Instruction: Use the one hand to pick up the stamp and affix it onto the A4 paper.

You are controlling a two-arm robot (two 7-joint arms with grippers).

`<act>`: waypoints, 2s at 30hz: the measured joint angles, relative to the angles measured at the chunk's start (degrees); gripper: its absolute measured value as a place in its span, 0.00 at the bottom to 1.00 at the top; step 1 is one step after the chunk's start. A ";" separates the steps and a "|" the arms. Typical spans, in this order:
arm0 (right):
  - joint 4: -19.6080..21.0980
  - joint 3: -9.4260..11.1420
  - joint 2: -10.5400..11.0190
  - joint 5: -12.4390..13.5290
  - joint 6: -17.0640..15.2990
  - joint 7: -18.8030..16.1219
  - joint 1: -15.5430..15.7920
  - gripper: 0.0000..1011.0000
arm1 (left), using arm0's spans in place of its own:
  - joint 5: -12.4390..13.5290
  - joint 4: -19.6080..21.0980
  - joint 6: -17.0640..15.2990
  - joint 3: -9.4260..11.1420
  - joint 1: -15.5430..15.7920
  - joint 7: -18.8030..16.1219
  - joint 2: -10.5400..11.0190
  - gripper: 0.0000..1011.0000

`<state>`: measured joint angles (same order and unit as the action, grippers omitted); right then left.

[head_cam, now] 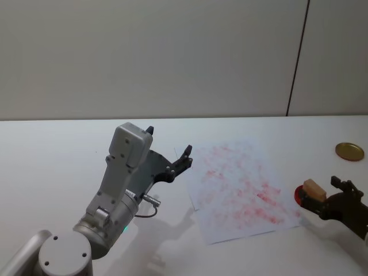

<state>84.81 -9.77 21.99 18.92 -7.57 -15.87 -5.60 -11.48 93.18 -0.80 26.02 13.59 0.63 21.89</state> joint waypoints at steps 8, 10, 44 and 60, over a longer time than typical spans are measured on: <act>-1.66 -0.22 -0.37 -0.42 -0.54 -0.57 -1.00 0.88 | 0.00 0.00 0.00 0.00 0.00 0.00 0.00 0.98; -1.92 -0.26 -0.43 -0.47 -0.60 -0.64 -1.16 0.81 | 0.00 0.00 0.00 0.00 0.00 0.00 0.00 0.98; -0.70 -1.58 -1.24 -3.43 3.94 -2.44 -1.41 0.22 | 0.00 0.00 0.00 0.00 0.00 0.00 0.00 0.98; 3.16 -4.47 -3.73 -2.83 2.51 -6.92 -1.51 0.22 | 0.00 0.00 0.00 0.00 0.00 0.00 0.00 0.98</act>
<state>87.98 -14.23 18.26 16.09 -5.06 -22.79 -7.11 -11.48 93.18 -0.80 26.02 13.59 0.63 21.89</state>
